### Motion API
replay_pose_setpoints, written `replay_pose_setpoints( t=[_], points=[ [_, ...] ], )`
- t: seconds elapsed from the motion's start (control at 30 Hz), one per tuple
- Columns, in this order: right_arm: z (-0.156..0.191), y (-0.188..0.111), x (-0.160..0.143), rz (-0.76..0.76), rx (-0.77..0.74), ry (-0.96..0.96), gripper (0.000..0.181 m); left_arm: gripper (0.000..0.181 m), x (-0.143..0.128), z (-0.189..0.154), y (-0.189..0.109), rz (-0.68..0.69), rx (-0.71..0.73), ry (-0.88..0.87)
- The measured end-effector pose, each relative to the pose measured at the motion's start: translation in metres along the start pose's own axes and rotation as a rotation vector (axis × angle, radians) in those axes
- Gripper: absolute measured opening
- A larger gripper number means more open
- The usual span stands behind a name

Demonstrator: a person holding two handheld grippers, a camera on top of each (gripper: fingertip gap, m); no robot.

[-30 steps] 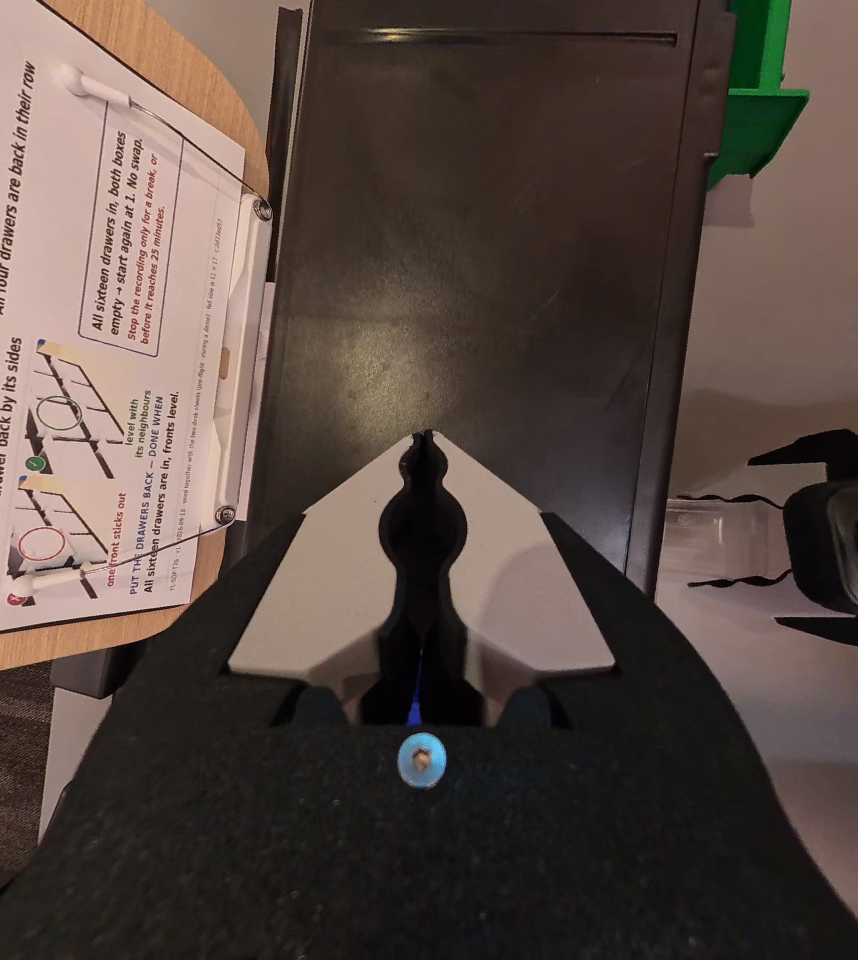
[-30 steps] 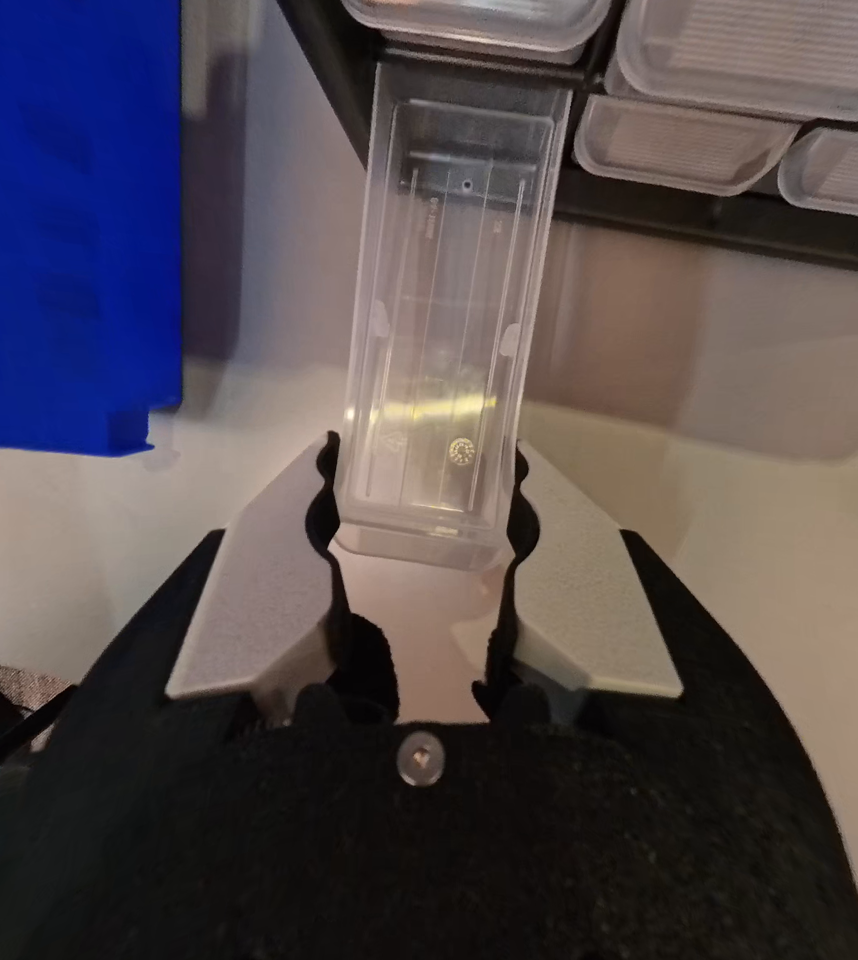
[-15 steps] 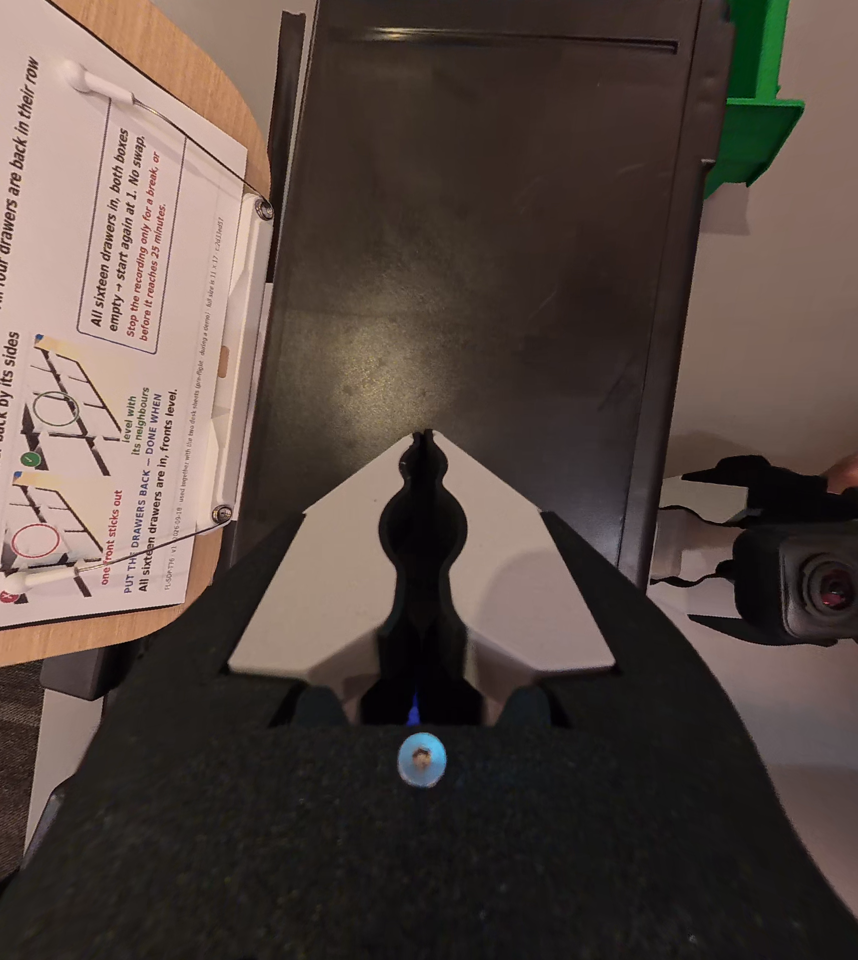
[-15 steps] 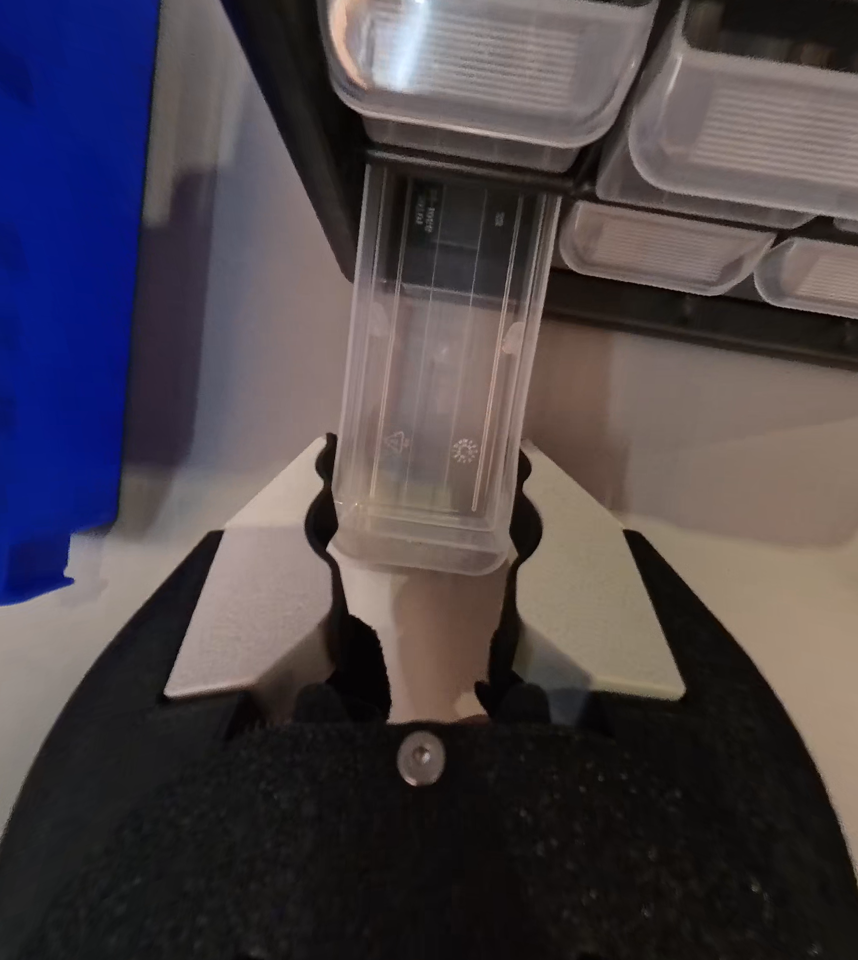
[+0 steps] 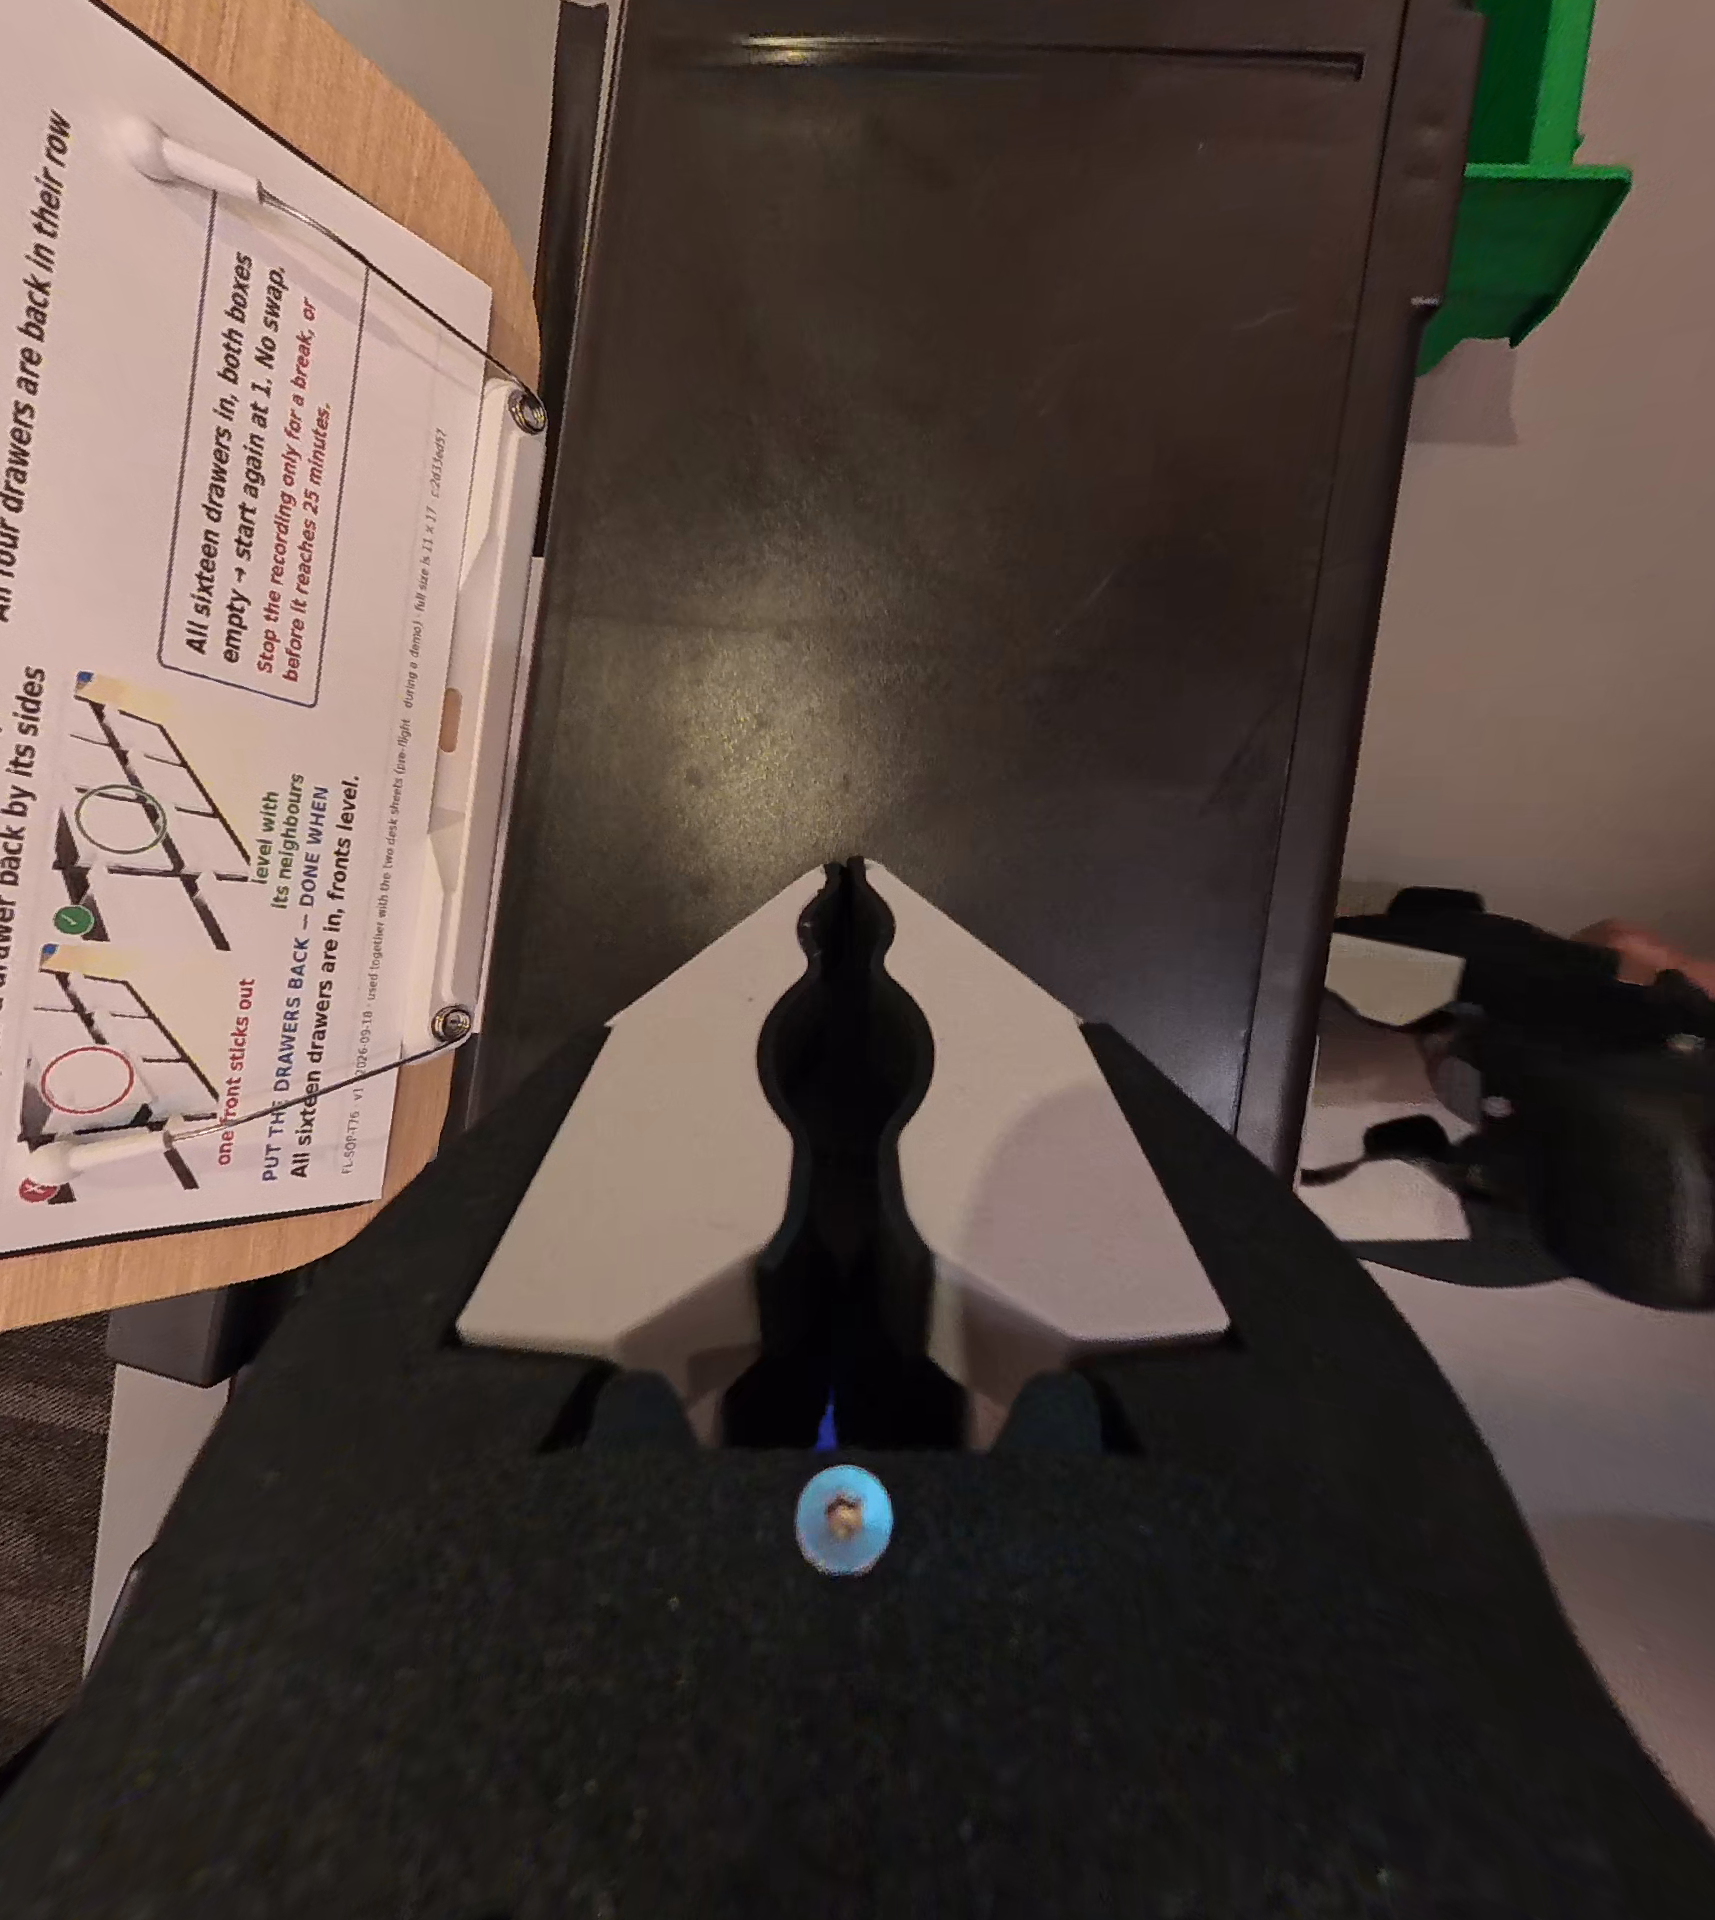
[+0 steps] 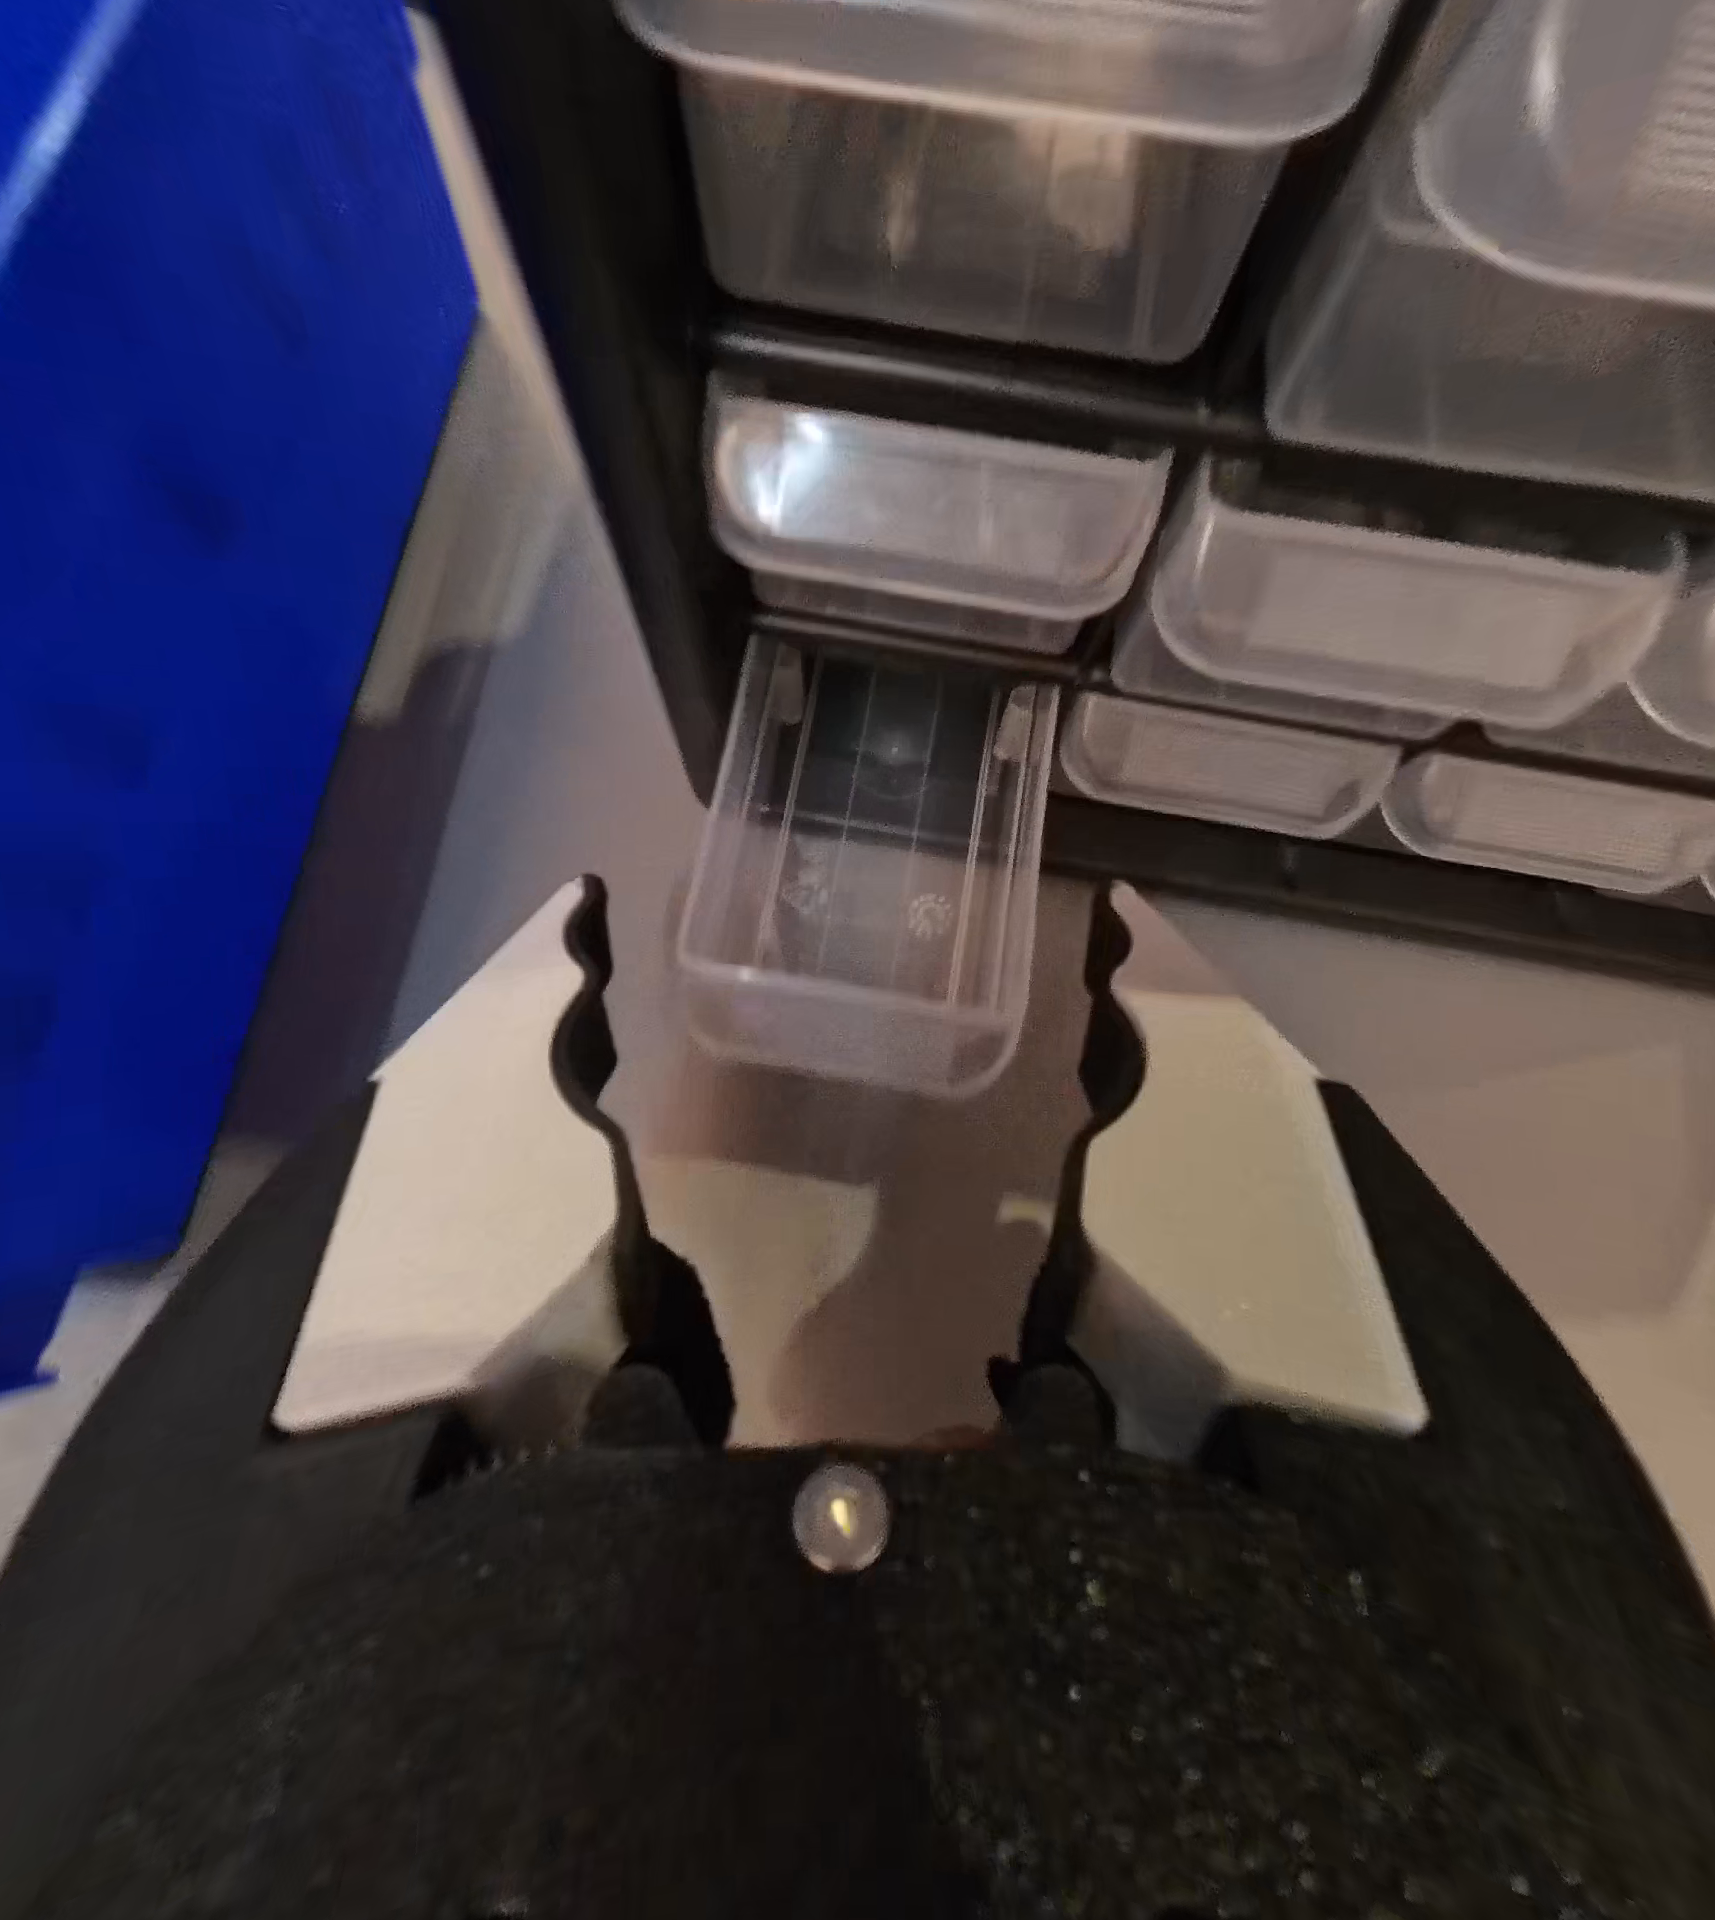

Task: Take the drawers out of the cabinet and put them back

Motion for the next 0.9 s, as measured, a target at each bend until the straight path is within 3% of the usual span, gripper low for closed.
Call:
replay_pose_setpoints(
  t=[0.1,0.2,0.27,0.43,0.9],
  points=[
    [0.005,-0.029,-0.02,-0.128,0.013,-0.006,0.087,0.0,0.0,0.0,0.0,-0.008,-0.006,-0.004],
    [0.011,-0.045,-0.049,-0.187,0.053,0.024,0.058,0.0,0.0,0.001,0.0,-0.014,-0.014,-0.005],
    [0.018,-0.045,-0.053,-0.196,0.118,0.043,0.048,0.0,0.0,0.001,0.0,-0.016,-0.019,-0.006],
    [0.002,-0.009,-0.038,-0.065,0.04,0.108,0.034,0.0,-0.001,0.0,0.0,-0.019,-0.011,-0.01],
    [-0.012,0.027,0.012,-0.068,0.116,0.16,0.023,0.0,0.001,-0.003,0.0,-0.029,-0.065,0.009]
  ],
)
Point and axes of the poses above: each gripper's, where its closed fingertips meet, y out along the fingers, x out of its top, z = x × y across the jaws, the point moved 4 cm from there along -y, back along the fingers, and after that the axes turned 13 degrees about z, right-handed, at the moved point
